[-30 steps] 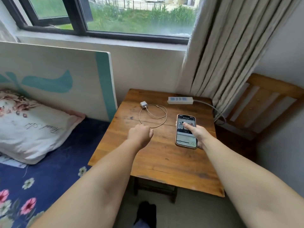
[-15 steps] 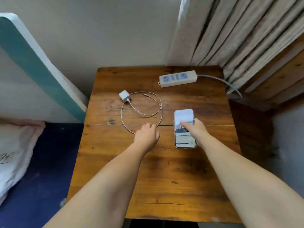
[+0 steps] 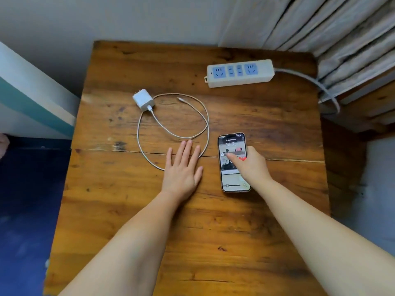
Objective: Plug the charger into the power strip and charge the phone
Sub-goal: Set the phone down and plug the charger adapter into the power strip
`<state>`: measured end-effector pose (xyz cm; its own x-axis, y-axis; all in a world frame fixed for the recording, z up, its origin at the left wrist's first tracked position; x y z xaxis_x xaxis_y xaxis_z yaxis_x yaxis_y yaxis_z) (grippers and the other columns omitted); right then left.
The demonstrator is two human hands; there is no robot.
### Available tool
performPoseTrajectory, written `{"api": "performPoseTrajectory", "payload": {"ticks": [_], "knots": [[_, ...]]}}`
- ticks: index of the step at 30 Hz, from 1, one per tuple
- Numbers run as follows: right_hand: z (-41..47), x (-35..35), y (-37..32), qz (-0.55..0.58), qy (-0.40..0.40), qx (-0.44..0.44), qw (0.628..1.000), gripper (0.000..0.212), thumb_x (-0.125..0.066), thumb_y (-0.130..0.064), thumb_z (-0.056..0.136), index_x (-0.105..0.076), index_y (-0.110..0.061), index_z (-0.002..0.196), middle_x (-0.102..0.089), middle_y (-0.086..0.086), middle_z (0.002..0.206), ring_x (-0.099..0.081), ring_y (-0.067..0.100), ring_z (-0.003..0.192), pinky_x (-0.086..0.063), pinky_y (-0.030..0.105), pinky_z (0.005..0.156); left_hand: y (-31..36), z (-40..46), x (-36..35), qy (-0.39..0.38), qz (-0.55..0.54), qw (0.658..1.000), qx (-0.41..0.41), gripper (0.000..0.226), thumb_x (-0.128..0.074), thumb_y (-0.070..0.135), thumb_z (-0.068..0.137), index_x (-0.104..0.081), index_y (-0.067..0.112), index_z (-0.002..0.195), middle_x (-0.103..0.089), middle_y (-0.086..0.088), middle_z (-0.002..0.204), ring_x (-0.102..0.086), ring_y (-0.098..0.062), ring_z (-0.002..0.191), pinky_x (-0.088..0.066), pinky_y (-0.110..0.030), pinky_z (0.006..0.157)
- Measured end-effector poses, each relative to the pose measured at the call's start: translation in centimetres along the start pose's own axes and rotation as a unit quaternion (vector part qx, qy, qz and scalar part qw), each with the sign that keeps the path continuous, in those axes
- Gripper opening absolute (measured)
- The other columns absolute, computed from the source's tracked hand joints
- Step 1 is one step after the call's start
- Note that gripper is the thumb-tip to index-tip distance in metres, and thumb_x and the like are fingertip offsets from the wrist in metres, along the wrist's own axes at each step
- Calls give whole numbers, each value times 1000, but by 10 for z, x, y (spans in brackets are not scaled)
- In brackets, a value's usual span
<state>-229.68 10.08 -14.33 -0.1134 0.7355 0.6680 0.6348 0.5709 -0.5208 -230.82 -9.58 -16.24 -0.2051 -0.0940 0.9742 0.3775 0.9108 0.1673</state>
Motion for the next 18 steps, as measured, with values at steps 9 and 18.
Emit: {"api": "performPoseTrajectory", "payload": {"ticks": [9, 18], "knots": [[6, 20, -22, -451, 27, 97, 887, 77, -21, -78, 80, -58, -14, 100, -54, 2, 74, -51, 22, 62, -30, 22, 43, -1, 1, -4, -36, 0, 999, 8, 61, -25, 46, 93, -14, 22, 147, -13, -7, 158, -6, -23, 145, -3, -51, 115], [28, 46, -82, -479, 29, 126, 868, 69, -23, -70, 87, -65, -15, 90, -49, -2, 60, -47, 17, 54, -27, 22, 43, -28, 0, 35, -17, -28, 999, 35, 56, -28, 44, 93, -28, 18, 143, -38, -7, 147, -31, -22, 136, -17, -45, 114]]}}
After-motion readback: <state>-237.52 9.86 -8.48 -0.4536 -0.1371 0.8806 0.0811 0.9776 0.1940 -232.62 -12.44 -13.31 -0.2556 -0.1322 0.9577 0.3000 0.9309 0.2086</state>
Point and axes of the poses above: each hand's wrist, its own z-axis towards the middle knuckle, its own x-axis out of the back of the hand, y = z × x, the point moved 7 cm from there along z, towards the middle knuckle
